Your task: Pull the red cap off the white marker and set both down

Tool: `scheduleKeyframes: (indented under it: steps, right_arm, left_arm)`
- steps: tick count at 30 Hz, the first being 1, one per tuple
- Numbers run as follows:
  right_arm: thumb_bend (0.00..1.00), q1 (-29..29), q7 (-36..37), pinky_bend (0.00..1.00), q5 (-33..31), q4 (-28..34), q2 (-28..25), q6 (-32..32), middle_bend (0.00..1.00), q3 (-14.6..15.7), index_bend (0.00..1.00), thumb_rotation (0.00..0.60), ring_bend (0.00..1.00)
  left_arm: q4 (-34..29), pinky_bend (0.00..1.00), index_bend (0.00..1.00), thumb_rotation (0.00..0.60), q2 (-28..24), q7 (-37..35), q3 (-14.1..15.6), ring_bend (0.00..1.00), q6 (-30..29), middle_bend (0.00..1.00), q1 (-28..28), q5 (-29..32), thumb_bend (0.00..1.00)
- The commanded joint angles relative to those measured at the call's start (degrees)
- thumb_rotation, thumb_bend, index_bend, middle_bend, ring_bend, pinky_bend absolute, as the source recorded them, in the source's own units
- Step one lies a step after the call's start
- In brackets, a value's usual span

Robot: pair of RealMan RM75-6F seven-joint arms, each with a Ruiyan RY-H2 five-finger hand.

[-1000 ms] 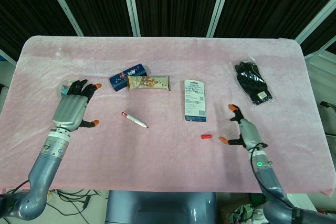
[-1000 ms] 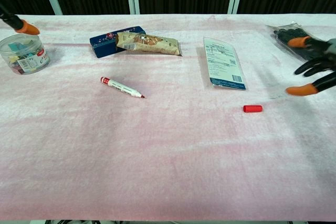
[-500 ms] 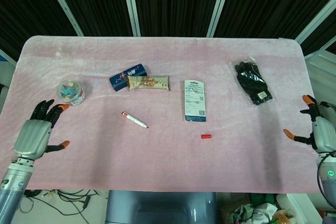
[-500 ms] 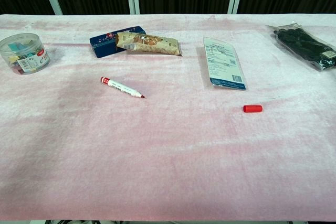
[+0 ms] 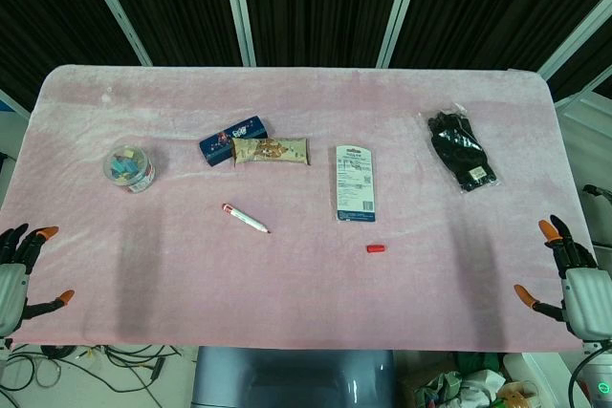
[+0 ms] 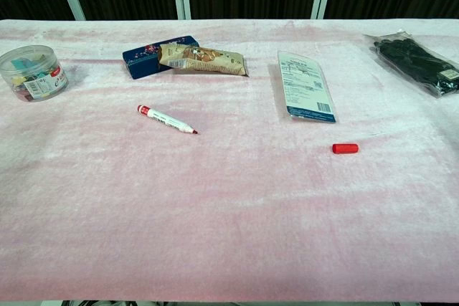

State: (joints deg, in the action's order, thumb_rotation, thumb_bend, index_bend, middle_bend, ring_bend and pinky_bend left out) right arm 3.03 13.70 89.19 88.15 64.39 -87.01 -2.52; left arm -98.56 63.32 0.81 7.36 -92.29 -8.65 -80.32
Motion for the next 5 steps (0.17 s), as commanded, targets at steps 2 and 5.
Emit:
scheduleKeyframes:
  steps: [2, 5]
  right_arm:
    - [0.10, -0.37, 0.52, 0.20, 0.59, 1.31, -0.02, 0.29, 0.00, 0.79, 0.03, 0.600, 0.27]
    - [0.10, -0.32, -1.50, 0.20, 1.33, 1.40, -0.25, 0.27, 0.00, 1.15, 0.03, 0.600, 0.27]
  left_arm:
    - [0.85, 0.00, 0.17, 0.600, 0.26, -3.10, -0.80, 0.00, -0.26, 0.14, 0.94, -1.39, 0.09]
    - [1.87, 0.00, 0.17, 0.600, 0.15, -4.29, -1.42, 0.00, -0.26, 0.14, 1.28, -2.70, 0.09]
